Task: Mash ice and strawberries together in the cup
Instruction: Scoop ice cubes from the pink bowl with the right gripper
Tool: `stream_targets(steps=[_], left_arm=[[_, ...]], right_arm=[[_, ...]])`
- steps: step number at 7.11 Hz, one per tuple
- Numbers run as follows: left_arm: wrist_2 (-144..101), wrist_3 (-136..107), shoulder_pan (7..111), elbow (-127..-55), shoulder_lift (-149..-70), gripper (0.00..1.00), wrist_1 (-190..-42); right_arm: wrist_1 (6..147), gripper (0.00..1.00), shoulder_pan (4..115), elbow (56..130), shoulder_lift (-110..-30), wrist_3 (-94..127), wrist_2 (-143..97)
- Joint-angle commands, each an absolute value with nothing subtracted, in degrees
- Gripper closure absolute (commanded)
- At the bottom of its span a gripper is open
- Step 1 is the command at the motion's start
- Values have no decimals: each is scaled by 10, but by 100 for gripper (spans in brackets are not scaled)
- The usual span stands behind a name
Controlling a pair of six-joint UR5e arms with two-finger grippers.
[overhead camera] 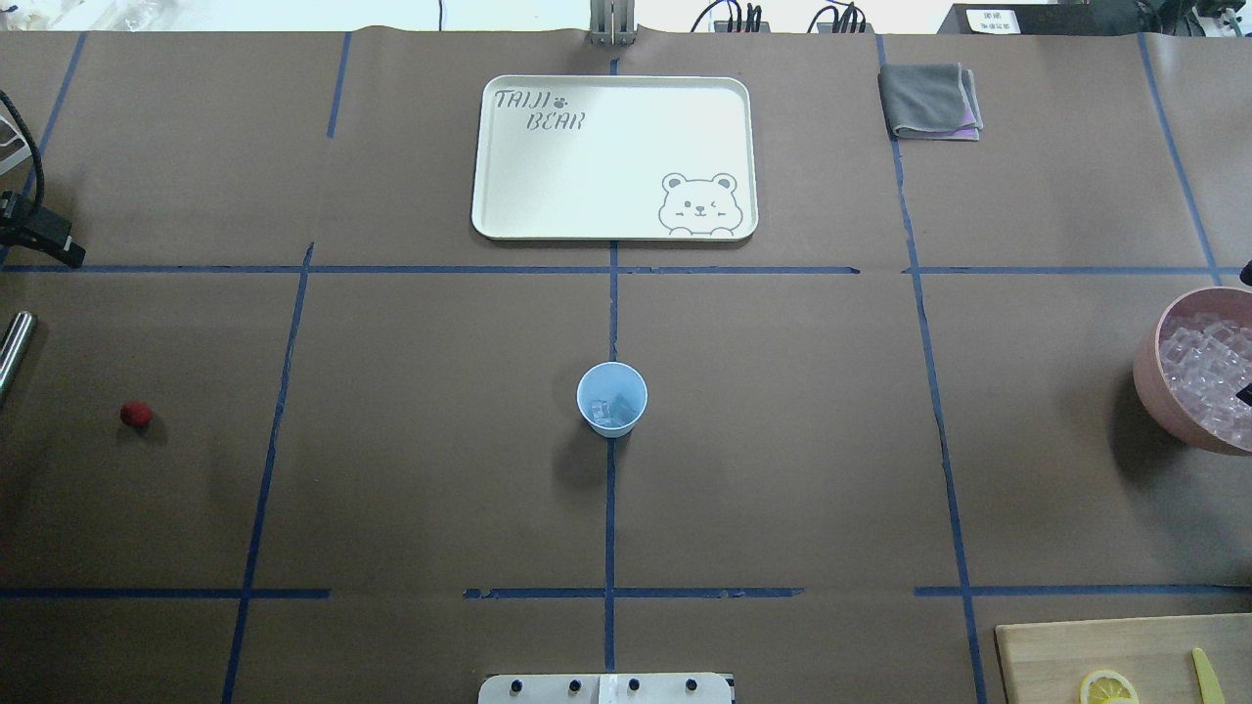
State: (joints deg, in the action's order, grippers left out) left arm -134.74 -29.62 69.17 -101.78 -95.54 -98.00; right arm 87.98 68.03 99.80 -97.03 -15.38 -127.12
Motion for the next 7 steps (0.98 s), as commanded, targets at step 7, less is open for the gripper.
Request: stream_targets(steps=[7], left_arm=[[-1347,-297,692,-1019,-956,0,-980]], right_arm=[[881,41,676,995,-970,-145,-1269]])
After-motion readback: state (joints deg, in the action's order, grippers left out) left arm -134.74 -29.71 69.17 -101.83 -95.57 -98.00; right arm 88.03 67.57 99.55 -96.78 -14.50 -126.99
